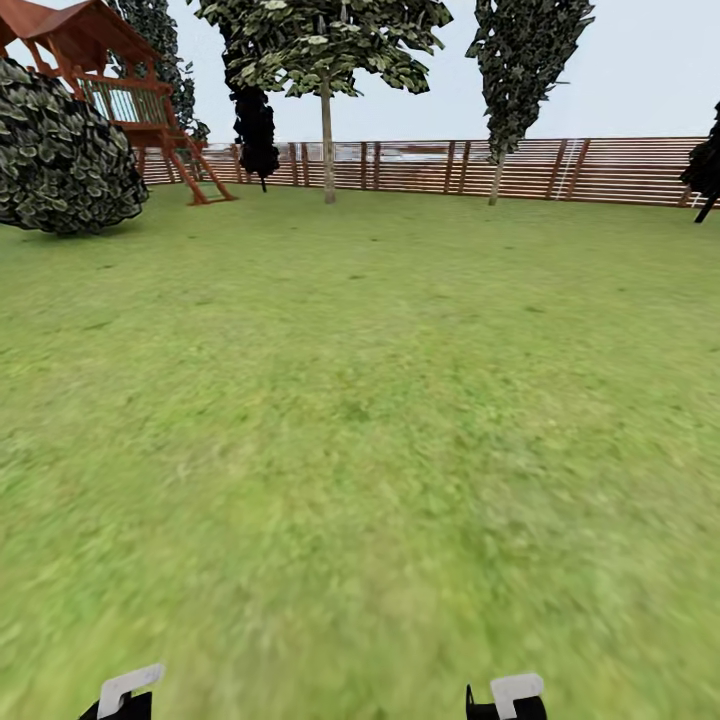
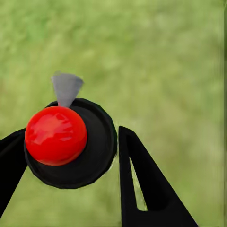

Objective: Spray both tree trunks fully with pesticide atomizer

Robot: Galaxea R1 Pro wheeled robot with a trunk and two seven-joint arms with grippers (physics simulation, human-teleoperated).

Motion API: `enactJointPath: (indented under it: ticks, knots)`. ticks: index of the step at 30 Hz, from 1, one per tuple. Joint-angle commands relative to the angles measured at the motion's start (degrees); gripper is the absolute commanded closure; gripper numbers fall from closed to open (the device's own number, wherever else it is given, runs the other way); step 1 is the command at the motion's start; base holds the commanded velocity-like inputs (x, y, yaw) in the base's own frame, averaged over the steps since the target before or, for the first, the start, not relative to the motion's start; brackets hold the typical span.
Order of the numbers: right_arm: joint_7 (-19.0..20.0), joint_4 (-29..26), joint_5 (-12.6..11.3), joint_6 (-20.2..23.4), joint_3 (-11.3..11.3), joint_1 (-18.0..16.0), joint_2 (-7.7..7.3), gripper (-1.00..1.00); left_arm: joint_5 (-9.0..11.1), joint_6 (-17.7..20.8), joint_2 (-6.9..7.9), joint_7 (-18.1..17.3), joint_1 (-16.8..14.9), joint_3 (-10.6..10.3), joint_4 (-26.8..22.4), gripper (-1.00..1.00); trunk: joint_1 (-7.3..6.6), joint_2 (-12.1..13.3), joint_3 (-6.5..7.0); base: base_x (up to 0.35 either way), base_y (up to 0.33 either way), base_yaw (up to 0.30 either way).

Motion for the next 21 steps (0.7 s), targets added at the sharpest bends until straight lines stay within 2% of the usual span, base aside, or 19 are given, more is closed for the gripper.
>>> enactJointPath:
  ticks: [1,21]
  knots:
    - [0.0,0.0,0.0,0.0,0.0,0.0,0.00,-1.00,0.0,0.0,0.00,0.0,0.0,0.0,0.0,1.00,0.00,0.0,0.00,0.337,0.000,0.000]
    - [0.0,0.0,0.0,0.0,0.0,0.0,0.00,-1.00,0.3,0.1,0.18,0.0,0.0,0.1,0.0,1.00,0.00,0.0,0.00,0.337,0.000,0.000]
